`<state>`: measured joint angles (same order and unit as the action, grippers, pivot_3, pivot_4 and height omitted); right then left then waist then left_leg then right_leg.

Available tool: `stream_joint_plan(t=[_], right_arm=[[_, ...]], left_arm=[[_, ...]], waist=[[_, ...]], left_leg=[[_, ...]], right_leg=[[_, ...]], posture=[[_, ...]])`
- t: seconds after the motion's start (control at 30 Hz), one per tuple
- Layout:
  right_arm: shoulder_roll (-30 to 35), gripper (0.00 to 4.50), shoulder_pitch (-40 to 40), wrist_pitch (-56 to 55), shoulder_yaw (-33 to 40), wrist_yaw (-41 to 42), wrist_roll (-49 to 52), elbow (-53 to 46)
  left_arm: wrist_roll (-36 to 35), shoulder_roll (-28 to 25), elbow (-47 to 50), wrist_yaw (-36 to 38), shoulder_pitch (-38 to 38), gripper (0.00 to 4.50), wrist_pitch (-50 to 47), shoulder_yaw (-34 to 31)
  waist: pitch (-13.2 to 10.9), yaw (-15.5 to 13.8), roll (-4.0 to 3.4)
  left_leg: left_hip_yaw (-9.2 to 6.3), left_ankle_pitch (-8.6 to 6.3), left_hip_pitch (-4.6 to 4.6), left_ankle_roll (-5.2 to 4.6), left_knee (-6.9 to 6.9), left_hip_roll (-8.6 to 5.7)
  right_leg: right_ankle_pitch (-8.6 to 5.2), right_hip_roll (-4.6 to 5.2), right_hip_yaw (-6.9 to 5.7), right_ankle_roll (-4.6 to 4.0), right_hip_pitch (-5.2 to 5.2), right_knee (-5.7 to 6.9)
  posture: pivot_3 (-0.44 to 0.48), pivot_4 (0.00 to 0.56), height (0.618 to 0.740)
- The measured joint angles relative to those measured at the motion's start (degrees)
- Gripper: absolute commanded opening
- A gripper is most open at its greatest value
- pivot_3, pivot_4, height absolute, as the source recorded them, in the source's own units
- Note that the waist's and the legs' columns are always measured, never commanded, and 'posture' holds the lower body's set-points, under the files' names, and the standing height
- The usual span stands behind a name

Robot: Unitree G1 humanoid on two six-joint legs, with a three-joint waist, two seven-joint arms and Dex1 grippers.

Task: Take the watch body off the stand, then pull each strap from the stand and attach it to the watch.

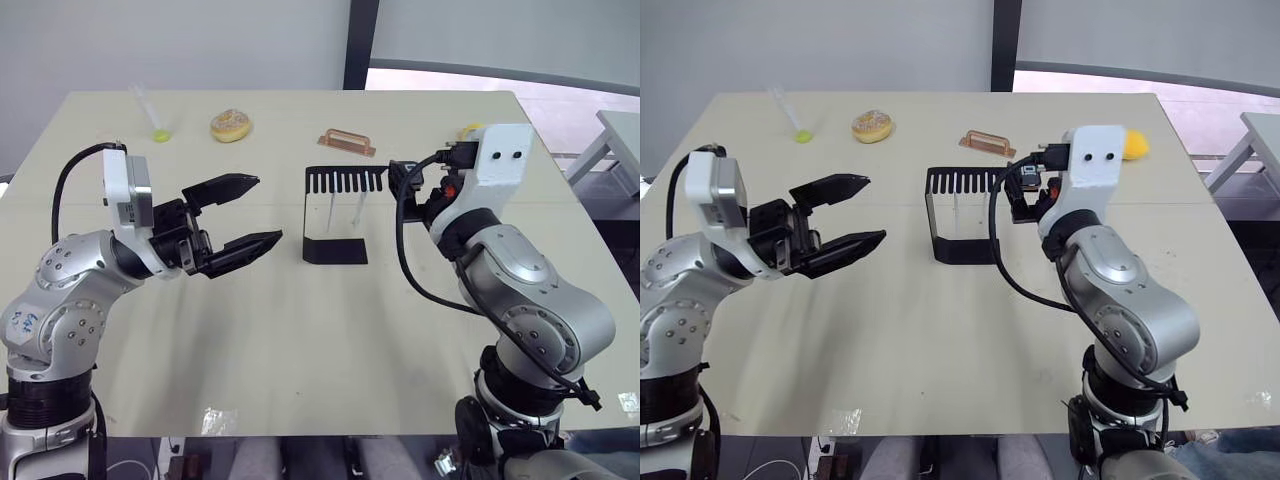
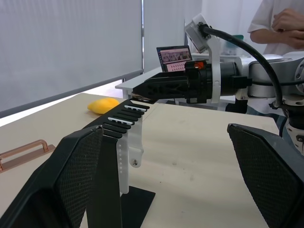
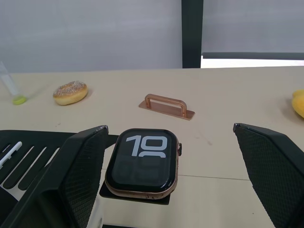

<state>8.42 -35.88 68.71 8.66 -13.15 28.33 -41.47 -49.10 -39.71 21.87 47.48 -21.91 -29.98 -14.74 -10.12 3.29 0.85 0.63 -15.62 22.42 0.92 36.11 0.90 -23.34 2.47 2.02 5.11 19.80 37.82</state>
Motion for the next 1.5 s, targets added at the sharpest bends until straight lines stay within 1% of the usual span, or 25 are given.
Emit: stream_joint_plan(t=[0.6,0.63,0.7,0.73,0.77,0.83,0.87,1.13,1.3,1.4,1.5], right_arm=[[-0.48,4.46,-0.92,-1.31,-0.81,2.82,-1.45,3.33],[-0.48,4.23,-0.92,-1.33,-0.81,2.89,-1.48,3.34],[-0.54,3.61,-0.92,-1.34,-0.8,3.13,-1.43,3.34],[-0.54,3.19,-0.91,-1.34,-0.81,3.35,-1.42,3.37],[-0.55,2.57,-0.91,-1.34,-0.84,3.62,-1.36,3.38],[-0.62,1.66,-0.92,-1.42,-0.88,3.92,-1.32,3.38],[-0.62,1.58,-0.93,-1.52,-0.85,4.03,-1.31,3.37],[-0.85,1.58,-0.91,-2.7,-0.75,5.56,-1.18,3.37],[-0.56,1.58,-0.9,-6.45,-0.55,7.92,-1.0,3.17],[1.44,1.58,-0.33,-9.09,1.2,10.61,0.4,0.98],[7.29,1.58,4.06,-11.12,5.26,15.34,3.02,-2.73]], left_arm=[[0.12,0.24,0.19,-1.7,0.54,4.5,-0.03,0.0],[0.13,0.24,0.19,-1.71,0.54,4.5,-0.03,0.0],[0.19,0.23,0.19,-1.79,0.54,4.5,-0.03,0.0],[0.25,0.23,0.19,-1.84,0.54,4.5,-0.03,0.0],[0.29,0.23,0.19,-1.91,0.54,4.5,-0.04,0.0],[0.39,0.23,0.19,-2.05,0.55,4.5,-0.04,0.0],[0.44,0.23,0.19,-2.15,0.6,4.5,-0.04,-0.01],[1.13,0.24,0.18,-2.26,2.15,4.5,0.08,-0.03],[1.47,0.24,0.09,-1.53,2.2,4.5,0.74,-0.03],[1.98,0.25,-0.45,-0.32,1.99,4.5,1.3,0.2],[4.0,-0.24,-1.26,3.36,1.47,4.5,3.13,2.3]], waist=[[0.0,0.0,0.0],[0.0,0.01,0.0],[0.0,0.01,0.0],[0.0,0.01,0.0],[0.0,0.0,0.0],[0.0,-0.02,0.0],[0.0,-0.03,0.0],[0.0,-0.02,0.0],[-0.01,-0.01,-0.01],[-0.02,-0.05,-0.02],[-0.02,-0.46,-0.01]], left_leg=[[0.0,-0.02,0.01,-0.03,-0.03,0.0],[0.0,-0.02,0.01,-0.03,-0.03,0.0],[-0.01,-0.02,0.01,-0.03,-0.03,0.0],[-0.01,-0.02,0.01,-0.03,-0.03,0.0],[0.0,-0.02,0.01,-0.03,-0.04,0.0],[-0.01,-0.02,0.01,-0.04,-0.04,0.0],[-0.01,-0.03,0.01,-0.04,-0.04,0.0],[-0.01,-0.04,0.02,-0.07,-0.07,0.0],[-0.01,-0.05,0.02,-0.08,-0.09,0.0],[-0.01,-0.05,0.05,-0.09,-0.11,0.0],[-0.07,-0.08,0.08,-0.13,-0.12,-0.02]], right_leg=[[0.0,0.0,0.0,0.0,0.0,-0.02],[0.0,0.0,0.0,0.0,0.0,-0.03],[0.0,0.0,0.0,0.0,0.0,-0.03],[0.0,0.0,0.0,0.0,0.0,-0.04],[0.0,0.0,0.0,0.0,0.0,-0.04],[0.0,0.01,0.0,0.0,0.0,-0.06],[0.0,0.01,0.0,0.0,-0.01,-0.06],[0.0,0.01,-0.01,0.0,0.0,-0.08],[0.0,0.01,-0.01,0.0,0.01,-0.11],[0.0,0.01,-0.01,0.0,0.0,-0.16],[0.0,0.04,-0.04,0.0,-0.1,-0.34]], posture=[[0.0,0.15,0.74],[0.0,0.15,0.74],[0.0,0.15,0.74],[0.0,0.15,0.74],[0.0,0.15,0.74],[0.0,0.15,0.74],[0.0,0.15,0.74],[0.0,0.15,0.74],[0.0,0.15,0.74],[0.0,0.15,0.74],[0.0,0.15,0.74]])
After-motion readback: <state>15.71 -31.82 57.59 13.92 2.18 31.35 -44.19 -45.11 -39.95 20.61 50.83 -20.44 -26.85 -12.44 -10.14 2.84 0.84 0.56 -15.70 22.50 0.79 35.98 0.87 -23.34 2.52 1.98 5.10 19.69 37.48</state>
